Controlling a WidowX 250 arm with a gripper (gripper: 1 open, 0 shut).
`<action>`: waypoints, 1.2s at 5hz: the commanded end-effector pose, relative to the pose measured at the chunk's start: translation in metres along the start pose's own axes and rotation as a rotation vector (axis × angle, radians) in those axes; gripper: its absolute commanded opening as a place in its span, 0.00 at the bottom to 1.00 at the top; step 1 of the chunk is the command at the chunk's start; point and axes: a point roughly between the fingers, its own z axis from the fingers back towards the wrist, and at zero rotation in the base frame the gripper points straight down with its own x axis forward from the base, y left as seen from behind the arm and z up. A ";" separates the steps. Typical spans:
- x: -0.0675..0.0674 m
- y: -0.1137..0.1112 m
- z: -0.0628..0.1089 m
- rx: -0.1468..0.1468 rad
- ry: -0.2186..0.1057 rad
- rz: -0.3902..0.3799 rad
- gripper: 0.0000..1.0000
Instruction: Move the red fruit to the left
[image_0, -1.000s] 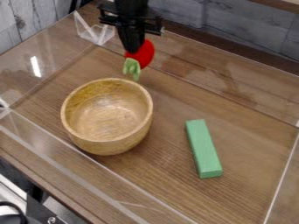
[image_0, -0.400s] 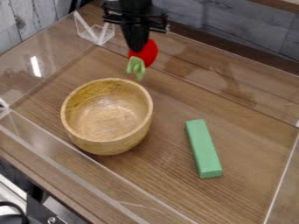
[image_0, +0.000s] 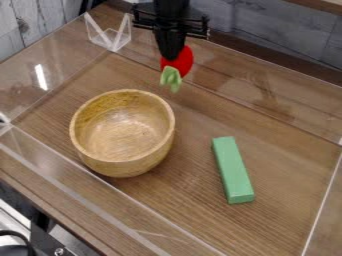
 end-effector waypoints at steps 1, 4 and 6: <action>0.005 0.030 0.013 0.010 -0.047 -0.027 0.00; -0.005 0.102 -0.006 0.069 -0.027 0.150 0.00; -0.003 0.114 -0.002 0.060 -0.011 0.018 0.00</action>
